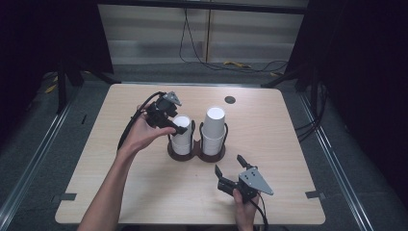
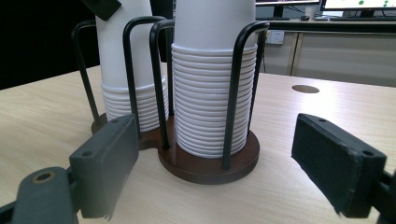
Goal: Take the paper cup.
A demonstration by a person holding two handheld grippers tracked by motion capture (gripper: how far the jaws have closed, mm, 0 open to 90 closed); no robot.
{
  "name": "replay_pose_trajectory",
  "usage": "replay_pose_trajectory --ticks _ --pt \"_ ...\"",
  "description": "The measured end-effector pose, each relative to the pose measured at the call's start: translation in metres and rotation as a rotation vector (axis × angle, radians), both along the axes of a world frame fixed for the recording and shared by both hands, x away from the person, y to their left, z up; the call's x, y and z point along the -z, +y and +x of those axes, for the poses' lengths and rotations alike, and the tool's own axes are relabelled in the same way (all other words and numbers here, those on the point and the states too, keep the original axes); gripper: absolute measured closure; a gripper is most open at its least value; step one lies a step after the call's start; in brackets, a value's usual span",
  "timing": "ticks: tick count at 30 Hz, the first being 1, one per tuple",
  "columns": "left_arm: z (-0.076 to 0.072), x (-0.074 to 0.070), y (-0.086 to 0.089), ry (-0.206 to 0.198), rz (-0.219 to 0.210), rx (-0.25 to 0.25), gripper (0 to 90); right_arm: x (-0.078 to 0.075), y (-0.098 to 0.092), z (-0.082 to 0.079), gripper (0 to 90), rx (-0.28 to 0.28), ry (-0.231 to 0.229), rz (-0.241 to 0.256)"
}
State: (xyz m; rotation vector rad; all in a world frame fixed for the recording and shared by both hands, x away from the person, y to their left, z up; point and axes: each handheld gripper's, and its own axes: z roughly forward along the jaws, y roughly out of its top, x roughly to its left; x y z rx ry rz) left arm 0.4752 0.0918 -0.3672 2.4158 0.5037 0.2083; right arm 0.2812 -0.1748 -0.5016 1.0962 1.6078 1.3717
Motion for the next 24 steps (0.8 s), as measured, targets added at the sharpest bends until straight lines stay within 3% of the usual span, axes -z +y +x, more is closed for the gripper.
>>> replay_pose_trajectory --ticks 5,10,11,17,19,22,24 --pt "0.006 0.002 -0.003 0.042 0.013 0.014 23.4 0.0 0.0 0.0 14.4 -0.001 -0.001 -0.004" --pt "0.008 0.003 -0.005 0.054 0.016 0.025 25.3 0.0 0.0 0.0 14.5 -0.005 0.002 -0.005" --pt "0.009 0.003 -0.005 0.053 0.035 0.041 25.2 0.0 0.0 0.0 14.5 -0.006 0.003 -0.004" --pt "0.01 0.006 -0.012 0.062 0.037 0.032 24.3 0.0 0.0 0.0 14.5 -0.006 0.006 -0.004" --pt "0.011 0.007 -0.014 0.068 0.061 0.052 24.4 0.0 0.0 0.0 14.5 -0.005 0.005 -0.005" --pt "0.013 0.008 -0.013 0.082 0.047 0.027 25.4 0.0 0.0 0.0 14.5 -0.007 0.006 -0.004" --pt "0.014 0.009 -0.014 0.087 0.066 0.049 26.9 0.0 0.0 0.0 14.5 -0.009 0.009 -0.002"
